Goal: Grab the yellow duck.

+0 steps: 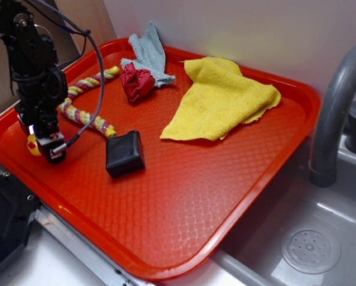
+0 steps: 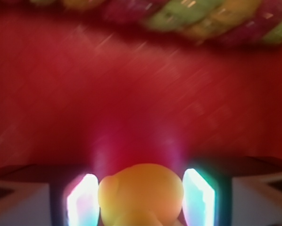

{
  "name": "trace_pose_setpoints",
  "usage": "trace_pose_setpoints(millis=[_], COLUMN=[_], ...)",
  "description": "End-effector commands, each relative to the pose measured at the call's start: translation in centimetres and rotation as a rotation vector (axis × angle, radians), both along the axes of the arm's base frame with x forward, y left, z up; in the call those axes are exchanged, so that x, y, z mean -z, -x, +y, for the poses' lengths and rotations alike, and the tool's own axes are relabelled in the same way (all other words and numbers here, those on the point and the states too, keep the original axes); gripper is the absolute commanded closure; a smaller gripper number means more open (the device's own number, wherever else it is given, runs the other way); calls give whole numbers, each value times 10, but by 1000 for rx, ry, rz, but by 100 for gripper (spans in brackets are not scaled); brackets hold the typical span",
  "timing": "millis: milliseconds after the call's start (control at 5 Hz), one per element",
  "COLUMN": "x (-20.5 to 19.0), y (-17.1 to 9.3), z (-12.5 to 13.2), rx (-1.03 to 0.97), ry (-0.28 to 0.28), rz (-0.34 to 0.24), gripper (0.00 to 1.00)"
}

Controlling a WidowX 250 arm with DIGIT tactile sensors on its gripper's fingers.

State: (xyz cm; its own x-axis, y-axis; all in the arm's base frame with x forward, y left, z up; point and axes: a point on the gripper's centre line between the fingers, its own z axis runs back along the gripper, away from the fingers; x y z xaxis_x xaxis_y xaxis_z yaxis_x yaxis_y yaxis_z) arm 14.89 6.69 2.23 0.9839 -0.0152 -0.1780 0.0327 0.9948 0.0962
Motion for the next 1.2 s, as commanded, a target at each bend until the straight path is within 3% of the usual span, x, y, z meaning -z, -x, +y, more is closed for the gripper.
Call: trace_pose_setpoints(millis=[0, 200, 600, 1000], x=[-55, -106, -179, -189], y=[-16, -37, -40, -43], z=[1, -20, -58, -73], rx=[-32, -48, -49, 71], ry=[-36, 19, 152, 173], rz=[-101, -168, -289, -363], gripper=[100, 100, 100, 100])
